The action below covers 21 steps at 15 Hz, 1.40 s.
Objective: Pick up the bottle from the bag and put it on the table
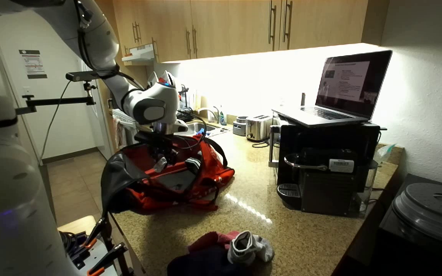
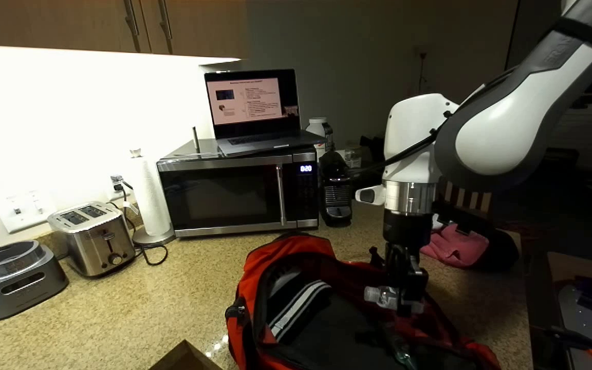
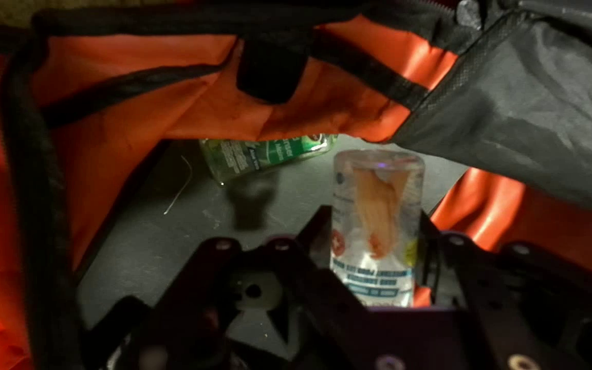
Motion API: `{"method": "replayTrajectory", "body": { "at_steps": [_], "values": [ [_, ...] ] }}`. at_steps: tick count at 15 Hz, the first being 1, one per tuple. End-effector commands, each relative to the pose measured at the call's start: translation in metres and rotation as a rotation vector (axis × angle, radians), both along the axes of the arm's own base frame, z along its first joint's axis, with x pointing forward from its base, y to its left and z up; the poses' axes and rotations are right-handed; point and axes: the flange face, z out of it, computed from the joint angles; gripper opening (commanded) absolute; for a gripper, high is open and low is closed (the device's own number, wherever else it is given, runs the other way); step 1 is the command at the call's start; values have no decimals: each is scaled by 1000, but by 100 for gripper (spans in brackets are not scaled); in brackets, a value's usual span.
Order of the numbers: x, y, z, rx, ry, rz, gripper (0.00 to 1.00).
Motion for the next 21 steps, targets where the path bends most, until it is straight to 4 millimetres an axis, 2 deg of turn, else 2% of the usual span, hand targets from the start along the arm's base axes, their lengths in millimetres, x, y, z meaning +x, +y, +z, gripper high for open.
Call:
{"method": "replayTrajectory", "body": {
  "at_steps": [1, 7, 10, 21],
  "values": [
    [-20, -11, 17, 2, -42, -75, 13],
    [-35, -12, 38, -21, -54, -200, 13],
    [-38, -23, 43, -25, -54, -263, 13],
    [-29, -59, 41, -19, -40, -369, 13]
  ]
}}
